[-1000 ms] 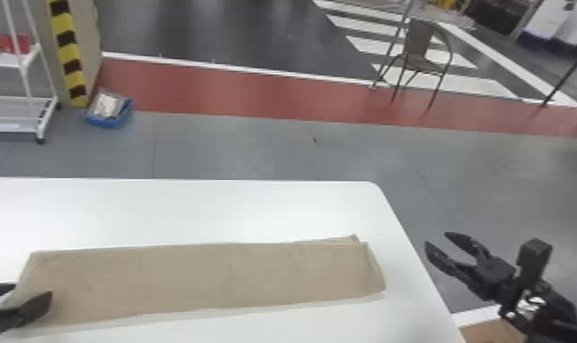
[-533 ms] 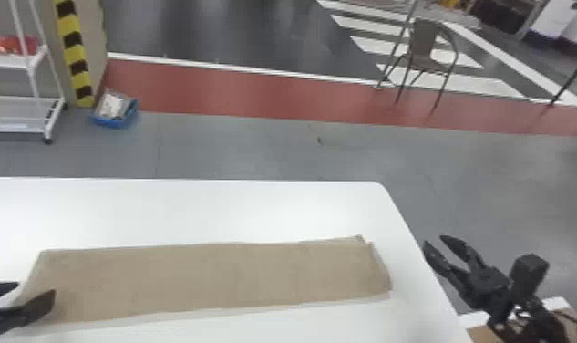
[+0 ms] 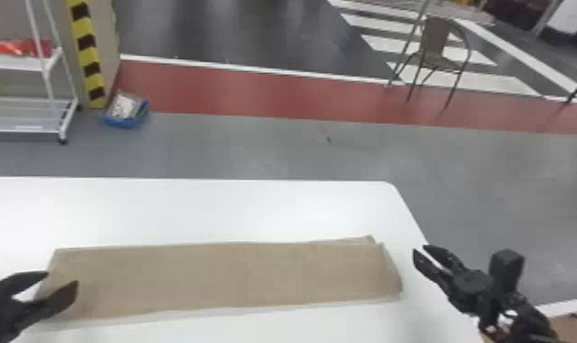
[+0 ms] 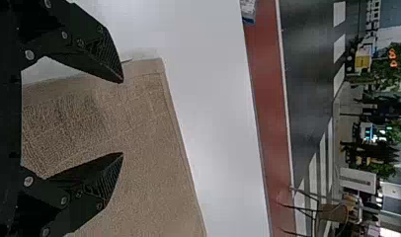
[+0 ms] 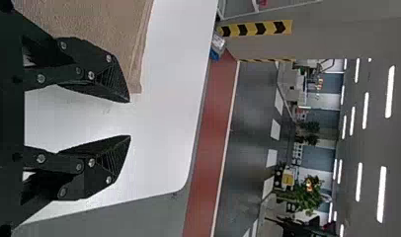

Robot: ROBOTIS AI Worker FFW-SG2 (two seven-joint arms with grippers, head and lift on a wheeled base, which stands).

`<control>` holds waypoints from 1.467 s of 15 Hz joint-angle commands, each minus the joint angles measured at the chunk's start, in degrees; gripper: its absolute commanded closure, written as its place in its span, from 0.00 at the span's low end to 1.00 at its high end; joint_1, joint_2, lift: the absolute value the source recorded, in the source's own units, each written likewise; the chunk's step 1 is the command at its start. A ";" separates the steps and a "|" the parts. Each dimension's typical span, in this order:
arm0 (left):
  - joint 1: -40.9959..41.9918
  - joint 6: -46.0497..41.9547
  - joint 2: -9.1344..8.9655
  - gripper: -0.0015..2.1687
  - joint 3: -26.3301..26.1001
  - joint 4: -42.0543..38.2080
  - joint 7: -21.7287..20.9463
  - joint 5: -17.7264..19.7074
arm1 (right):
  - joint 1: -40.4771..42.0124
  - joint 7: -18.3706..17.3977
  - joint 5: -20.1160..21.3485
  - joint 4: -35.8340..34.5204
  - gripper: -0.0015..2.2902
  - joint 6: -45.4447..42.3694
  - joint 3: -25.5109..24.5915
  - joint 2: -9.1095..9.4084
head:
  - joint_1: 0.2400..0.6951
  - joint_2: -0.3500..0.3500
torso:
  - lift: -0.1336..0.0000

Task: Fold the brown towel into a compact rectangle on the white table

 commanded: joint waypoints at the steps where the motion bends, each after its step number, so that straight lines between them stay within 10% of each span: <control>1: 1.60 -1.10 -0.42 0.39 -0.31 -1.96 -0.05 0.13 | 0.42 0.06 1.67 -2.30 0.50 2.56 2.64 1.36 | 1.00 0.11 | 1.00; 4: 4.15 1.54 -0.60 0.83 -1.72 -4.68 1.01 -0.66 | 0.59 0.06 3.60 -3.88 0.65 4.85 5.80 2.68 | 1.00 0.14 | 1.00; 22: 3.89 3.30 0.19 0.83 -5.76 -4.33 8.30 -5.67 | -0.72 -0.91 7.99 -3.88 0.67 18.56 13.27 2.24 | 1.00 0.22 | 1.00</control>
